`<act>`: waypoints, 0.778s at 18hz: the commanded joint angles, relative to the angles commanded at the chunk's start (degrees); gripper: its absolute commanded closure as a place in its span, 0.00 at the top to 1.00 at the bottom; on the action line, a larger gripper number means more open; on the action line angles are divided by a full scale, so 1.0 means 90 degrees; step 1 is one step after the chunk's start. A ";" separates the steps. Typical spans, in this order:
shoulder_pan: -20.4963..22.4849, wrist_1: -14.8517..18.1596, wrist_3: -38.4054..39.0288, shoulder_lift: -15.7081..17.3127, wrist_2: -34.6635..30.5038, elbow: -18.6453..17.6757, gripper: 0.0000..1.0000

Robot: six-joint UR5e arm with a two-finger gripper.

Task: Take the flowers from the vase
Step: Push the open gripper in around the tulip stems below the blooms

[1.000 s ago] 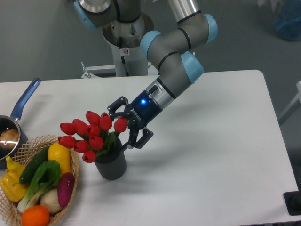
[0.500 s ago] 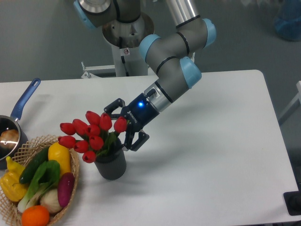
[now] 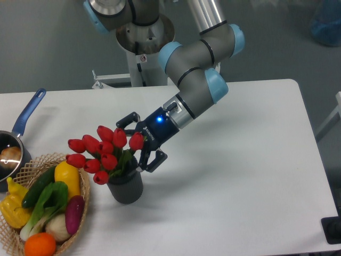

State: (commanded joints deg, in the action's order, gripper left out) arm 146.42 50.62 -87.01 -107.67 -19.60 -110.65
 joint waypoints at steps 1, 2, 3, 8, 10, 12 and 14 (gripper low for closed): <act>0.0000 0.0000 0.0000 0.0000 0.0010 0.0000 1.00; 0.0000 -0.0010 0.0000 0.0000 0.0010 0.0000 1.00; -0.0010 -0.0010 -0.0010 -0.0010 0.0010 0.0000 1.00; -0.0078 -0.0010 -0.0059 -0.0107 0.0078 0.0000 1.00; -0.0088 -0.0010 -0.0059 -0.0127 0.0078 0.0000 1.00; -0.0078 -0.0010 -0.0049 -0.0127 0.0088 0.0000 1.00; -0.0088 -0.0010 -0.0049 -0.0127 0.0088 0.0000 1.00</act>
State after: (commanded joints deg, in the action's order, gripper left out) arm 145.63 50.54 -87.45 -108.81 -18.81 -110.65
